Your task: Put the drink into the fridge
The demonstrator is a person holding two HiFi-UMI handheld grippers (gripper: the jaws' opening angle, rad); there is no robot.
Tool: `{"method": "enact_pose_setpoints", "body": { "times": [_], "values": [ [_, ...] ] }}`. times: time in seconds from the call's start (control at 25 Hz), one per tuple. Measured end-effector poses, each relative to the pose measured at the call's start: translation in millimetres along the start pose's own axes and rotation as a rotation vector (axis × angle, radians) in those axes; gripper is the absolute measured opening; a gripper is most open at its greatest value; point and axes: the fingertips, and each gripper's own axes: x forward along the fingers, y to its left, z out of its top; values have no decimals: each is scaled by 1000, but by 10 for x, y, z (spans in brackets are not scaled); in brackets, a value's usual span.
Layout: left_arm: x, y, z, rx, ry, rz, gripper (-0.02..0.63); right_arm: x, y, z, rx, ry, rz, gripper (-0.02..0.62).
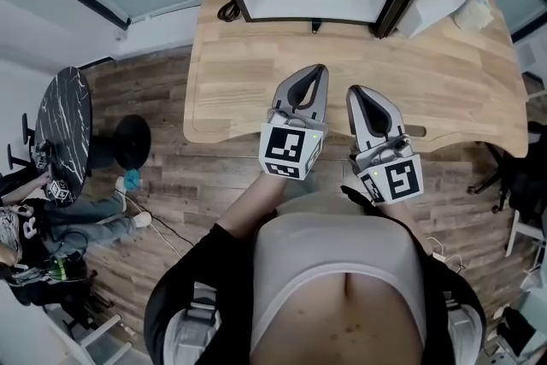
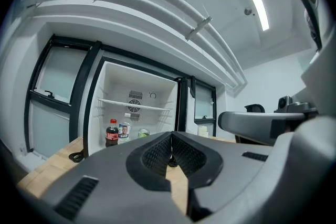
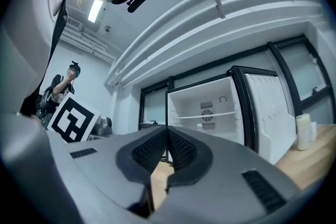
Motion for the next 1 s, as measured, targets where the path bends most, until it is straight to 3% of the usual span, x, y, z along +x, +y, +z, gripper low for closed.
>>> {"method": "enact_pose_setpoints", "body": {
  "times": [0.48, 1.0],
  "values": [
    [-717, -842, -57, 3, -10, 22, 6, -957, 319, 87, 30, 8, 45, 28],
    [-1151, -1133, 43, -1, -34, 34, 8, -1315, 602, 183, 44, 19, 74, 28]
  ]
}}
